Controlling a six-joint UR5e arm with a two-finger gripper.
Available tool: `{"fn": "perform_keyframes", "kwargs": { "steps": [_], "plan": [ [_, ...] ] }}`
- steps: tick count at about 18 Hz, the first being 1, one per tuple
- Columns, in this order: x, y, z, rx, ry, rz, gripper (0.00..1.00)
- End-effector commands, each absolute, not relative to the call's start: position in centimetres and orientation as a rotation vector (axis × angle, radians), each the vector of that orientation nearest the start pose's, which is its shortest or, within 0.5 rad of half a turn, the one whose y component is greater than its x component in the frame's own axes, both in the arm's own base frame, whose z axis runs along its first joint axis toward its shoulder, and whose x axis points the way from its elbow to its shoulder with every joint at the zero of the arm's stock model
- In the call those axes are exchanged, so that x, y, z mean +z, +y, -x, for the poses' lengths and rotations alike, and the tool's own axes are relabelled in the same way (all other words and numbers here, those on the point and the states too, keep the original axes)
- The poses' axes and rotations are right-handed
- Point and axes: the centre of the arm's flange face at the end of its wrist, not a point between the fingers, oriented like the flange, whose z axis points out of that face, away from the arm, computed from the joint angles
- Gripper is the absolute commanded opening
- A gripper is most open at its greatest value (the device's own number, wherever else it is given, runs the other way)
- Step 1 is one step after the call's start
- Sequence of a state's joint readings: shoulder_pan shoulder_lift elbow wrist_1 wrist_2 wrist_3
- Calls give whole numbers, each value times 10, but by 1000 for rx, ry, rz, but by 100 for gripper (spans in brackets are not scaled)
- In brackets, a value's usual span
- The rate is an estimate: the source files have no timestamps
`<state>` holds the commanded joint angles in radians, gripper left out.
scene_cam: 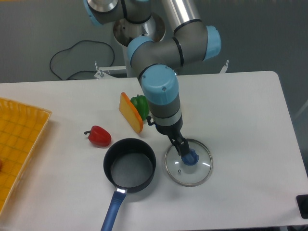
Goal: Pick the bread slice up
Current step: 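Lift the gripper up from the glass lid's blue knob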
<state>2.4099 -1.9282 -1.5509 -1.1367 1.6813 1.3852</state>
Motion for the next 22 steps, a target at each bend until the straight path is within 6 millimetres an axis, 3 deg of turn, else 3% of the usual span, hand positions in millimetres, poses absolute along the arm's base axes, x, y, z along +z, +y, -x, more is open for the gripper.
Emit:
{"fn": "perform_keyframes", "kwargs": {
  "steps": [7,12,22],
  "plan": [
    [342,510,384,213,771,3089,100],
    [325,500,380,161,763,3108,100],
    [327,495,384,153,618,3126,100]
  ]
}}
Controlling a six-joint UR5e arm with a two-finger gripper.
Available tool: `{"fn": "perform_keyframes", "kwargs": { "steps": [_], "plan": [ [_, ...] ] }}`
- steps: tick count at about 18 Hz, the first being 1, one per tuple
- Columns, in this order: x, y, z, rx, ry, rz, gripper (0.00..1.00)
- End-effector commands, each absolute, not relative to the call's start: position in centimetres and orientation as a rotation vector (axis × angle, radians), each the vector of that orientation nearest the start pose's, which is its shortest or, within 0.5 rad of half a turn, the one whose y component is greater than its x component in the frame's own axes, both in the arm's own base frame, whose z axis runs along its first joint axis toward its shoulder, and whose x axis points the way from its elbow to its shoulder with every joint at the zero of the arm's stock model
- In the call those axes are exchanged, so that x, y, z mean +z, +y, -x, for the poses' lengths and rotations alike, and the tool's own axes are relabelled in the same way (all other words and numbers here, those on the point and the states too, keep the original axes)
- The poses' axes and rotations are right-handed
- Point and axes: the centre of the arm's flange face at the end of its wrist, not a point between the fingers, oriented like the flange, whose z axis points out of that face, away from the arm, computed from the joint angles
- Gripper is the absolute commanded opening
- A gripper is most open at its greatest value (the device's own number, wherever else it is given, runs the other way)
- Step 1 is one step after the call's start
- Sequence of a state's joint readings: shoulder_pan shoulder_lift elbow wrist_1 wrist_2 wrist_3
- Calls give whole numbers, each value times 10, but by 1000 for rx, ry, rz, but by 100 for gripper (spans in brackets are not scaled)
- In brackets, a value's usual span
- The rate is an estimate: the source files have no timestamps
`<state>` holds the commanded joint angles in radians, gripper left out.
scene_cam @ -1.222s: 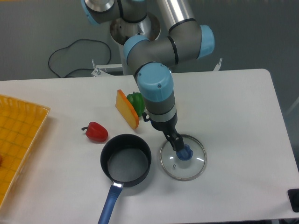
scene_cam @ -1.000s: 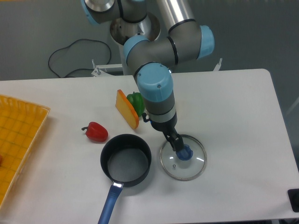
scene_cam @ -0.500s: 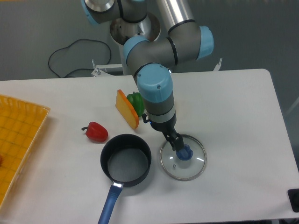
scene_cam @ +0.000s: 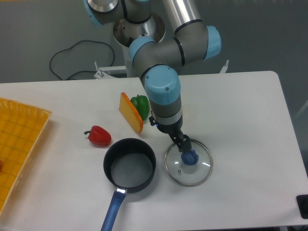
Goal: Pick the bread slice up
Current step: 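Lift the gripper up from the glass lid's blue knob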
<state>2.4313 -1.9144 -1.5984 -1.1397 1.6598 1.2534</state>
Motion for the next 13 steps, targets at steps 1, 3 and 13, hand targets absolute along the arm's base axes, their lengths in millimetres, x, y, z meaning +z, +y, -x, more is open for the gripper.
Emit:
{"fn": "perform_keyframes", "kwargs": {
  "steps": [1,3,13],
  "plan": [
    [327,495,384,153,593,3129,100],
    [323,496,381,139,575,3135,100],
    [313,486,385,108,527,3160,100]
  ]
}}
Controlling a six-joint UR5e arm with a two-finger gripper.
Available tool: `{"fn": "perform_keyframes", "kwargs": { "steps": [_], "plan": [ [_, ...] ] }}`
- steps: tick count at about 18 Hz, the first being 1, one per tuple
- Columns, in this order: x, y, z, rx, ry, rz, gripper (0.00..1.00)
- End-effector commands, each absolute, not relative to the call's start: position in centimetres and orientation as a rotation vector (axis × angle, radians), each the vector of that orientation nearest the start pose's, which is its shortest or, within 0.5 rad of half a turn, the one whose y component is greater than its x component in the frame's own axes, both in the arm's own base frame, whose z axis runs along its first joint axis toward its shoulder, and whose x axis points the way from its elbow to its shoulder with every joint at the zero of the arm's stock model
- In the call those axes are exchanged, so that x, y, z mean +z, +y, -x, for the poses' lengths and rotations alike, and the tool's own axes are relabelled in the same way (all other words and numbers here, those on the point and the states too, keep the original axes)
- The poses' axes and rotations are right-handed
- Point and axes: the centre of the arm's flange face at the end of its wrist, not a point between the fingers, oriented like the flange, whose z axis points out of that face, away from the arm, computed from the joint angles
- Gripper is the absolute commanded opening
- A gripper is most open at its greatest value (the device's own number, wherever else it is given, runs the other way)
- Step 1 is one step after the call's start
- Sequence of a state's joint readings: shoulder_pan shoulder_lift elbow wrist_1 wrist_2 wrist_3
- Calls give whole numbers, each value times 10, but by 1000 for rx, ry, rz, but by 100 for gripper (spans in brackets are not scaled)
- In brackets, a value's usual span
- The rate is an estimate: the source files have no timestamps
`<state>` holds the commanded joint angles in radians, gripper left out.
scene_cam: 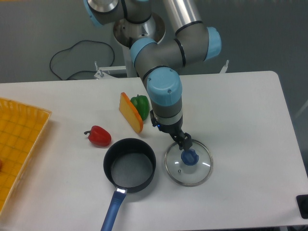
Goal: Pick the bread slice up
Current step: 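Lift the gripper up from the glass lid's blue knob, then move the gripper over the orange bread slice by the green pepper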
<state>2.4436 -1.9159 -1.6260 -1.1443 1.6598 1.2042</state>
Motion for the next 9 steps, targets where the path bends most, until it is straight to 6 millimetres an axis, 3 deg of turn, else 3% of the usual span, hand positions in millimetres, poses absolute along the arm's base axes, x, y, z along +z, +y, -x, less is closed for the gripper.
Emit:
{"fn": "perform_keyframes", "kwargs": {
  "steps": [3,9],
  "plan": [
    [308,474,379,82,529,3167,100],
    [305,470,365,32,522,3206,100]
  ]
}}
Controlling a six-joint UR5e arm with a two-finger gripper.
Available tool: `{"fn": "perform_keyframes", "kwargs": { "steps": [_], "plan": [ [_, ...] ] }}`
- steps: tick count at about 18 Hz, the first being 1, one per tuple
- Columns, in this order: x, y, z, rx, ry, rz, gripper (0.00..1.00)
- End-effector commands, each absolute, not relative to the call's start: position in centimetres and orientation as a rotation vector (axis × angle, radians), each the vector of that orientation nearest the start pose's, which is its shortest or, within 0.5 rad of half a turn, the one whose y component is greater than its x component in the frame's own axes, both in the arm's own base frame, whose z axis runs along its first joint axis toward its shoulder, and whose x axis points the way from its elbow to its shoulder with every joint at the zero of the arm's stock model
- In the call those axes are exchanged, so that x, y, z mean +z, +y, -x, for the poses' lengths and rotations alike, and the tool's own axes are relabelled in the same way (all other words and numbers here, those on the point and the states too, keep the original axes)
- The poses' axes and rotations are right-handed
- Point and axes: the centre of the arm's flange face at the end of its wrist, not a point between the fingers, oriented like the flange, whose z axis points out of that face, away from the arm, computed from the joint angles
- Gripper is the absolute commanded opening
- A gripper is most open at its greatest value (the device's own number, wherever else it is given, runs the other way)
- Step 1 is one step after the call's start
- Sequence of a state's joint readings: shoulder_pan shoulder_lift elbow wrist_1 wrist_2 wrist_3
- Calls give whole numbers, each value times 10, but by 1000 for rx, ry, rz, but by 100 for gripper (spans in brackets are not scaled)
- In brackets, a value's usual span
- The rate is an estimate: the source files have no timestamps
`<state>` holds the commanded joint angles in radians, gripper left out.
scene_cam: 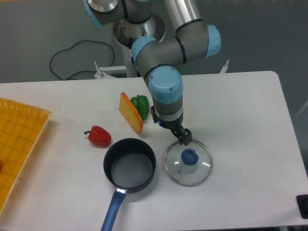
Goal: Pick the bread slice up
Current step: 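Move the gripper over the orange bread slice by the green pepper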
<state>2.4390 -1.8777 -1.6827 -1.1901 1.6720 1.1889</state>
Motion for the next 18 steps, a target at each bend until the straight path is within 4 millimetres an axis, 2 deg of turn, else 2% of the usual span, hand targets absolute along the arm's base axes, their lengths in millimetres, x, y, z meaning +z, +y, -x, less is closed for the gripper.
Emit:
{"fn": "perform_keyframes", "kwargs": {
  "steps": [2,4,5,7,8,10,12,14,16,18],
  "plan": [
    [312,462,362,-7,433,3235,100],
    [324,458,356,-1,213,3261,100],
    [324,454,356,-25,124,3275,100],
    [325,451,355,-42,78,3272,100],
    [328,452,353,-36,32,3268,100],
    [332,457,346,-28,-213,3236,100],
    [331,470,334,-63,-394,3157,100],
    [329,480,322,-135,-420,3062,100],
    [330,491,304,-135,-373,3044,100],
    [329,501,288,-127,-424,3051,100]
  ]
}}
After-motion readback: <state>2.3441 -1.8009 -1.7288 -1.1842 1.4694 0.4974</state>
